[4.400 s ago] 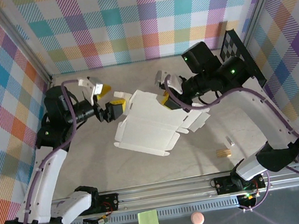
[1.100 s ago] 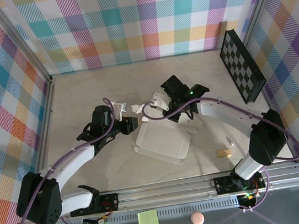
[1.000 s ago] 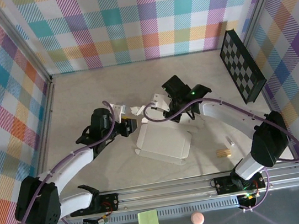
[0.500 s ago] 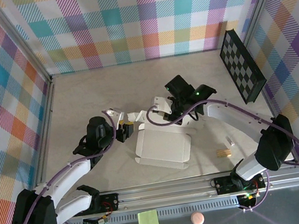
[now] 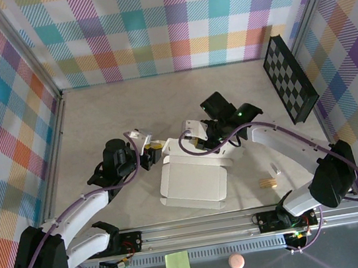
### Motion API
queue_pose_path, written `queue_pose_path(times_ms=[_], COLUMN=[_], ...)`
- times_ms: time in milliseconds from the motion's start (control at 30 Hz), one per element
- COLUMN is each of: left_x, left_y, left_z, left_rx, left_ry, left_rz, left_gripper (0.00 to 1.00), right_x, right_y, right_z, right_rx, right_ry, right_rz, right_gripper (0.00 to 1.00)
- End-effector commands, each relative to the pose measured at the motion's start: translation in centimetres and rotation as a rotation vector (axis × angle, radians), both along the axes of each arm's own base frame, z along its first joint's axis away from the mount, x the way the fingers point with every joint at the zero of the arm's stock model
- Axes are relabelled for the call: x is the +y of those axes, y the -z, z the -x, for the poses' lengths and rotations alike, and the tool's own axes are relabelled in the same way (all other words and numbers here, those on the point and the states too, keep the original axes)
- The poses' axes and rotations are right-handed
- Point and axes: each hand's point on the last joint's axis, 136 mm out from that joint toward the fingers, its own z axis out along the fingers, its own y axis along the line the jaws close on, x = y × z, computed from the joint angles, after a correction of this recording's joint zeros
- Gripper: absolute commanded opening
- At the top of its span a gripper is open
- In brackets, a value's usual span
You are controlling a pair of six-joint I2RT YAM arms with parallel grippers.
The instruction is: Fold the paper box
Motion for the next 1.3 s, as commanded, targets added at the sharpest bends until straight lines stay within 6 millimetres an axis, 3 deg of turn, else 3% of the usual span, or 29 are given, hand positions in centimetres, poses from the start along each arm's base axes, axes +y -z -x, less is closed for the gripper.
queue_pose_path(times_ms=[0,200,533,833,1267], left_x=[-0.8,-1.8,-3.2,-4.1,-5.2], left_y=[-0.9,-0.8,0.7,3.8,8.2], left_z=[0.4,0.9,-0.5,-2.5,-2.2], left_rx=[-0.035,-0.006,0.085,0.166,0.278], left_ry=[0.058,0.116,0.102,0.049,0.073], left_rz=[0.033,0.063,0.123,0.128,0.112], left_gripper=[0.35,0.14,0.11,0.15,0.16], right_x=[0.3,0.6,1.3,2.1,1.7], right_y=[-0.7,-0.1,1.4,3.2,6.6], right_z=[0.3,-1.0,-4.6,-6.2,-5.7], right_rx=[0.014,0.045,0.043,0.018,0.013], right_ry=[-0.001,0.091,0.264,0.295,0.266], right_rz=[-0.033,-0.025,-0.009,0.024,0.117], right_gripper=[0.0,0.0,0.0,0.0,0.0])
